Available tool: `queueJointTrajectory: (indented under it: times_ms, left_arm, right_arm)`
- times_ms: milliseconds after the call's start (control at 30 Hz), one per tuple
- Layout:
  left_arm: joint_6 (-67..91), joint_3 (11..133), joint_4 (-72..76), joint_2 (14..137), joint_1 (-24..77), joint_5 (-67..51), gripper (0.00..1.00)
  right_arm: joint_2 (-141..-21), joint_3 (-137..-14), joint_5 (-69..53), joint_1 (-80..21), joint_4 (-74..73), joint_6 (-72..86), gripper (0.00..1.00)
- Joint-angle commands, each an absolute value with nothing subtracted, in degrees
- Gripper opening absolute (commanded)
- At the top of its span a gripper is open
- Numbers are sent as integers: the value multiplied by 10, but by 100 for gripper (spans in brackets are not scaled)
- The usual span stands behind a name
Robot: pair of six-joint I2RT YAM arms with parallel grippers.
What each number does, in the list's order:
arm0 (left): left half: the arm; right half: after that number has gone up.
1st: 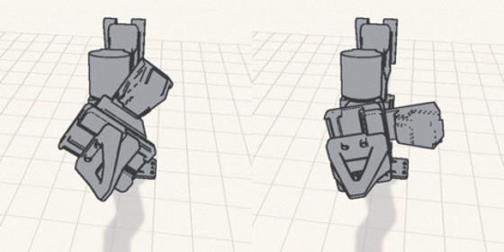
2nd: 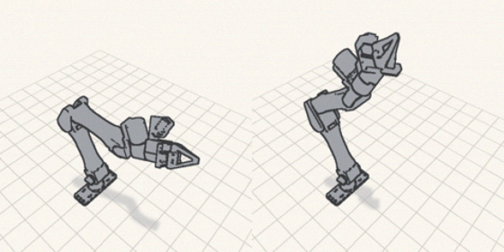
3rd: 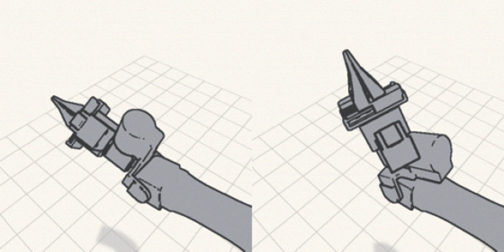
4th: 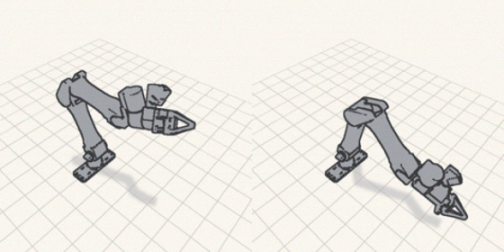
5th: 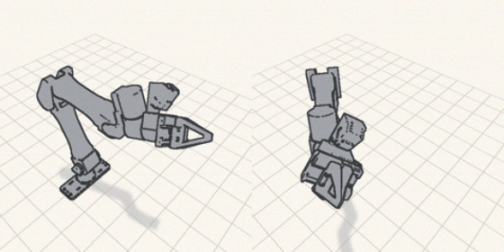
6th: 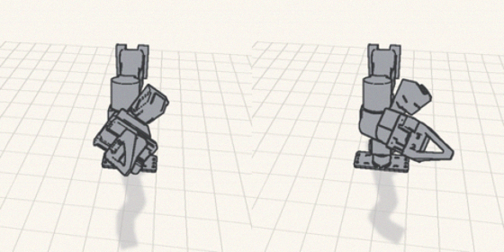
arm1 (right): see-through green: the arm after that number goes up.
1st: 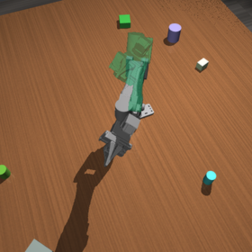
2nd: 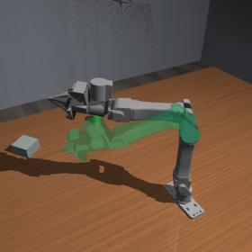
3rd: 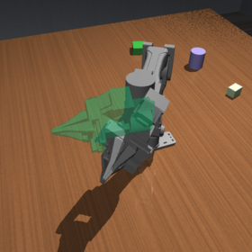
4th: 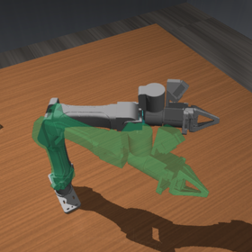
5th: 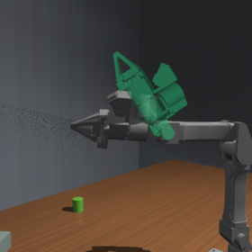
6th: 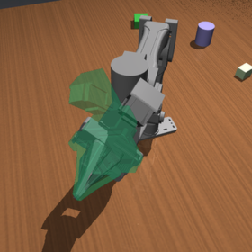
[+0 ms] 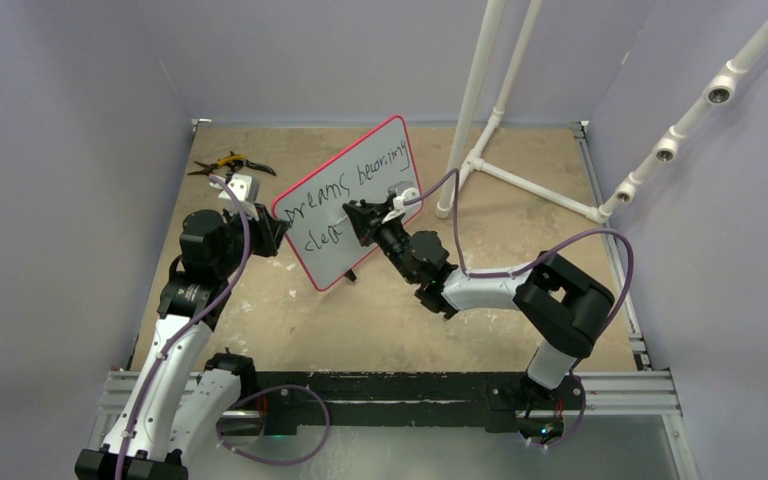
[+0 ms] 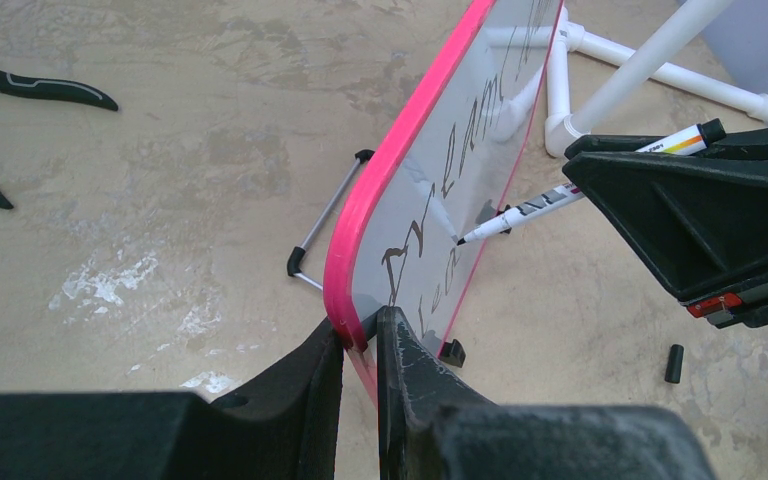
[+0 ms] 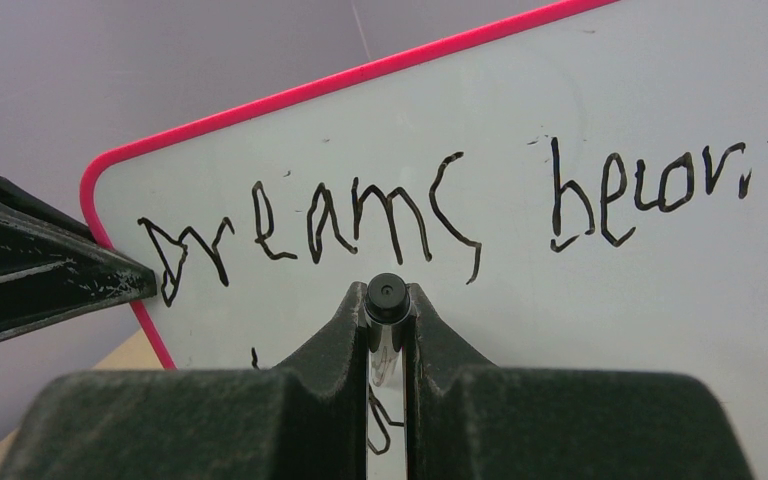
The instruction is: Write a sentence on the whiteboard
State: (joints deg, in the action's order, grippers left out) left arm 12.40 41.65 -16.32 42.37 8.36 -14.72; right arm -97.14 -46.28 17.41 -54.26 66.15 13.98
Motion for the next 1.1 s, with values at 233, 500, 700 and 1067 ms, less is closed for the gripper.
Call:
queueJointTrajectory:
  times_ms: [233, 500, 700, 1067]
  left_arm:
    - [113, 414, -153, 423, 84, -159, 14]
    - [114, 414, -153, 423, 84, -161, 14]
    - [114, 414, -152, 423, 84, -160, 14]
    - [114, 414, -152, 424, 84, -161, 14]
  right_arm:
    - [-965, -474, 217, -530, 692, 130, 0]
    - [-969, -459, 217, -528, 684, 130, 0]
    - [-980, -437, 228, -528, 681, 135, 0]
    - [-992, -438, 228, -528, 682, 141, 0]
